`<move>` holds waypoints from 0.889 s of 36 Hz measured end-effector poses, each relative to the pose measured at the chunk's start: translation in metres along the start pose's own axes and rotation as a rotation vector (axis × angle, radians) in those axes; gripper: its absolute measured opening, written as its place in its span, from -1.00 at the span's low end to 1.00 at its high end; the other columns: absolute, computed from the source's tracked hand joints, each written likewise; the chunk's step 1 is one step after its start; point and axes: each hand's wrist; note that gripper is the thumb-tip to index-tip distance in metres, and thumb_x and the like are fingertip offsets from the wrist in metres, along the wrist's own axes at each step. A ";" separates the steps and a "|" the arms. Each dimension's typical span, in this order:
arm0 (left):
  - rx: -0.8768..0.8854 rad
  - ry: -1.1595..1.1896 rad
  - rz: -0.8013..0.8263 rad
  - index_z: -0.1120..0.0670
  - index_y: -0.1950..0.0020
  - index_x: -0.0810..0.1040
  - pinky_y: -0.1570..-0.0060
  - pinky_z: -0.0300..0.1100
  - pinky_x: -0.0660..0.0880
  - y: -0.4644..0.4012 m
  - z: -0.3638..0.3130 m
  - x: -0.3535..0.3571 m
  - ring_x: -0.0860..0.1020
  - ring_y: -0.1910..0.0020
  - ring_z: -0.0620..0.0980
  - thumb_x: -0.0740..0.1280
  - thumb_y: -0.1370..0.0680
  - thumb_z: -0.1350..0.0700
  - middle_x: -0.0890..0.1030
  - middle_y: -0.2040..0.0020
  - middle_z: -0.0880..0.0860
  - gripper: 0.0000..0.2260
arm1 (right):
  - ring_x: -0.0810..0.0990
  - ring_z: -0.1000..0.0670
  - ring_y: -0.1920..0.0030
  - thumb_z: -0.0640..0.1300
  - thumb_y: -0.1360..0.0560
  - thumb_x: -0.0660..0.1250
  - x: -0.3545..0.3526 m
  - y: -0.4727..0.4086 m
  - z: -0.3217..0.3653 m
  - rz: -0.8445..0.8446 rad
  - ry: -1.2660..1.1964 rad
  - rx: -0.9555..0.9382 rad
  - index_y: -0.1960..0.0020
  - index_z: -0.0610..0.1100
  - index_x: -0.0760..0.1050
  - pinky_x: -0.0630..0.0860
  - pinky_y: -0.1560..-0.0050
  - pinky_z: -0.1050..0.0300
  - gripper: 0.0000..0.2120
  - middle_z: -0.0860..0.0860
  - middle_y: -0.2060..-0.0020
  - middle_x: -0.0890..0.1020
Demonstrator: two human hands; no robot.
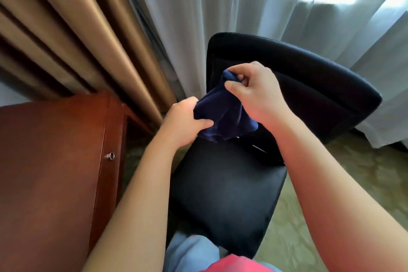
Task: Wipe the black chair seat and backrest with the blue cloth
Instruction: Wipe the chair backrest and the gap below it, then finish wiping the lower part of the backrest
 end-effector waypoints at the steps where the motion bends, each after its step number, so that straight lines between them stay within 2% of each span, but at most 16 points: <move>1: -0.024 0.012 -0.027 -0.01 0.14 0.49 0.16 -0.01 0.54 0.016 0.008 -0.005 0.60 0.14 0.07 0.53 -0.42 0.05 0.62 0.19 -0.02 -0.78 | 0.45 0.21 0.20 -0.12 -0.50 0.40 0.003 0.009 0.005 0.032 0.005 -0.014 -0.05 0.05 0.63 0.26 0.17 0.52 -0.84 0.06 0.13 0.51; 3: -0.079 0.049 -0.090 0.01 0.16 0.49 0.22 -0.05 0.50 0.049 0.024 -0.014 0.60 0.17 0.05 0.55 -0.40 0.06 0.62 0.21 -0.01 -0.77 | 0.46 0.20 0.20 -0.12 -0.49 0.43 0.013 0.027 0.015 0.090 -0.005 -0.050 -0.05 0.01 0.61 0.33 0.13 0.46 -0.85 0.06 0.11 0.52; 5: -0.138 0.113 -0.155 0.02 0.18 0.50 0.25 -0.07 0.47 0.083 0.041 -0.025 0.59 0.22 -0.01 0.57 -0.39 0.10 0.62 0.24 -0.03 -0.77 | 0.47 0.19 0.20 -0.10 -0.49 0.44 0.028 0.044 0.026 0.170 -0.039 -0.063 -0.02 -0.01 0.56 0.39 0.13 0.31 -0.87 0.09 0.14 0.51; 8: -0.241 0.219 -0.242 0.02 0.18 0.53 0.19 0.02 0.55 0.132 0.072 -0.039 0.61 0.23 0.01 0.58 -0.37 0.14 0.65 0.23 0.01 -0.77 | 0.50 0.21 0.25 -0.05 -0.50 0.45 0.058 0.068 0.043 0.333 -0.104 -0.055 0.01 -0.02 0.49 0.39 0.23 0.32 -0.84 0.15 0.24 0.53; 12: -0.338 0.285 -0.345 -0.07 0.18 0.55 0.18 0.07 0.62 0.187 0.121 -0.057 0.64 0.21 0.02 0.58 -0.26 0.01 0.66 0.18 0.05 -0.74 | 0.61 0.02 0.14 0.02 -0.45 0.50 0.107 0.096 0.066 0.478 -0.137 -0.089 0.02 -0.03 0.44 0.56 0.14 0.10 -0.73 0.02 0.15 0.64; 15: -0.373 0.346 -0.396 -0.02 0.14 0.56 0.17 0.04 0.60 0.218 0.161 -0.072 0.64 0.22 -0.04 0.60 -0.34 0.19 0.68 0.22 -0.01 -0.74 | 0.62 -0.02 0.14 0.07 -0.44 0.51 0.147 0.113 0.081 0.598 -0.151 -0.120 -0.10 0.03 0.42 0.59 0.08 0.02 -0.64 -0.02 0.15 0.66; 18: -0.394 0.428 -0.402 0.01 0.08 0.56 0.13 -0.07 0.56 0.243 0.202 -0.086 0.62 0.20 -0.09 0.58 -0.35 0.30 0.67 0.19 -0.04 -0.69 | 0.61 0.02 0.13 0.09 -0.43 0.52 0.190 0.125 0.098 0.697 -0.118 -0.164 -0.18 0.07 0.50 0.58 0.01 0.04 -0.62 0.03 0.13 0.67; 22: -0.445 0.532 -0.366 0.03 0.01 0.55 0.08 -0.12 0.53 0.277 0.261 -0.105 0.61 0.17 -0.08 0.55 -0.34 0.28 0.67 0.12 0.02 -0.67 | 0.64 0.06 0.12 0.04 -0.41 0.56 0.255 0.142 0.119 0.810 -0.121 -0.146 0.00 0.04 0.61 0.59 0.00 0.03 -0.78 0.13 0.18 0.67; 27: -0.546 0.572 -0.317 -0.08 0.05 0.58 0.06 -0.08 0.55 0.296 0.339 -0.130 0.65 0.16 -0.08 0.55 -0.40 0.27 0.68 0.11 -0.01 -0.70 | 0.66 0.01 0.13 0.03 -0.44 0.53 0.341 0.163 0.137 0.852 -0.128 -0.064 0.03 0.01 0.63 0.64 0.02 -0.11 -0.83 0.10 0.21 0.68; 32: -0.637 0.523 -0.228 0.00 -0.01 0.57 -0.01 0.03 0.58 0.299 0.401 -0.151 0.68 0.07 0.03 0.53 -0.46 0.23 0.68 0.04 0.06 -0.76 | 0.67 -0.03 0.15 0.03 -0.48 0.49 0.412 0.178 0.148 0.851 -0.147 0.044 0.07 -0.02 0.62 0.67 0.16 -0.14 -0.86 0.08 0.24 0.65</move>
Point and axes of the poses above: each hand's wrist, its own y-axis away from the middle knuckle, its own x-axis out of the palm, z = x × y
